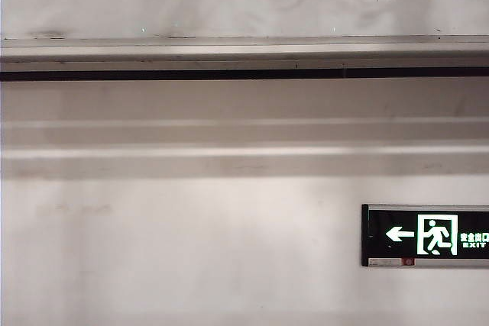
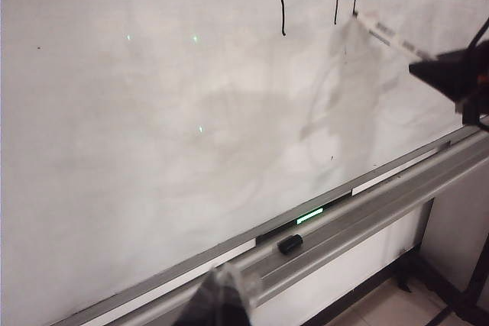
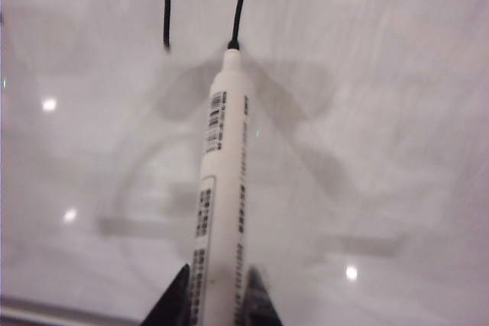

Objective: Take a marker from the whiteboard tray, write "Hi!" on the whiteboard, and then put the marker back vertically into the whiteboard tray.

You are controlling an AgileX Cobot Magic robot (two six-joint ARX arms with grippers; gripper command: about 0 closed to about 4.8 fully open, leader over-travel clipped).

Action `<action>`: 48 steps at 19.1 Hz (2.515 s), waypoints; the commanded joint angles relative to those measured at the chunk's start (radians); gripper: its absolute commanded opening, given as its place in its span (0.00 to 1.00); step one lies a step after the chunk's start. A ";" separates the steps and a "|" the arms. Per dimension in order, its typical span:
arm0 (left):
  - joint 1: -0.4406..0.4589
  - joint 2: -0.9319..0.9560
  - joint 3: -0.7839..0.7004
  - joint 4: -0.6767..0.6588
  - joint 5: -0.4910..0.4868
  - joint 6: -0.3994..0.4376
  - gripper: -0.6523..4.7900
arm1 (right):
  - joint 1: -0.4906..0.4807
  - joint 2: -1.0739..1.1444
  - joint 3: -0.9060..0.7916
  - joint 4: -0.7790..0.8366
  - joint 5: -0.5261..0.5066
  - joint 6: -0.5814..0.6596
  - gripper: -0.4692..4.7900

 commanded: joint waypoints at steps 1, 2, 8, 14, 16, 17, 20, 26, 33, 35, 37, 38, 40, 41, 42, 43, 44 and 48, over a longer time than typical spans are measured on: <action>0.000 -0.003 0.004 0.005 0.000 0.003 0.11 | 0.000 -0.002 0.003 -0.016 0.023 -0.002 0.09; 0.000 -0.003 0.004 0.003 0.000 0.003 0.11 | 0.000 -0.003 0.003 -0.013 0.025 -0.001 0.09; 0.000 -0.003 0.004 -0.006 0.000 0.003 0.11 | 0.001 -0.046 0.003 0.129 0.024 -0.005 0.09; 0.000 -0.003 0.004 -0.005 0.000 0.003 0.11 | 0.001 -0.034 0.003 0.214 -0.011 -0.005 0.09; 0.000 -0.003 0.004 -0.005 0.000 0.003 0.11 | 0.001 -0.024 0.003 0.232 -0.012 -0.005 0.09; 0.000 -0.003 0.004 -0.005 0.000 0.003 0.11 | 0.001 -0.019 0.003 0.239 -0.012 -0.005 0.09; 0.000 -0.003 0.004 -0.005 0.000 0.003 0.11 | 0.001 -0.012 0.003 0.252 -0.011 -0.005 0.09; 0.000 -0.003 0.004 -0.005 0.000 0.003 0.11 | 0.001 0.006 0.003 0.257 -0.014 -0.005 0.09; 0.000 -0.003 0.004 -0.006 0.000 0.003 0.11 | 0.001 0.008 0.003 0.260 0.005 -0.005 0.09; 0.000 -0.003 0.004 -0.006 0.000 0.003 0.11 | 0.001 0.008 0.003 0.264 0.021 -0.005 0.09; 0.000 -0.003 0.004 -0.006 0.000 0.003 0.11 | 0.001 0.008 0.003 0.269 0.026 -0.005 0.09; 0.000 -0.003 0.004 -0.006 0.000 0.003 0.11 | 0.001 0.008 0.003 0.270 0.027 -0.005 0.09; 0.000 -0.003 0.004 -0.006 0.000 0.003 0.11 | 0.001 0.008 0.003 0.265 0.023 -0.004 0.09; 0.000 -0.003 0.004 -0.006 0.000 0.003 0.11 | 0.001 0.008 0.003 0.259 0.017 -0.004 0.09; 0.000 -0.003 0.004 -0.006 0.000 0.003 0.11 | 0.001 0.008 0.003 0.251 0.014 -0.002 0.09; 0.000 -0.003 0.004 -0.006 0.000 0.003 0.11 | 0.001 0.010 0.003 0.249 0.011 -0.001 0.09; 0.000 -0.003 0.004 -0.006 0.000 0.003 0.11 | 0.001 0.011 0.003 0.249 -0.008 -0.001 0.09; 0.000 -0.003 0.004 -0.006 0.000 0.003 0.11 | 0.001 0.011 0.003 0.258 -0.013 -0.001 0.09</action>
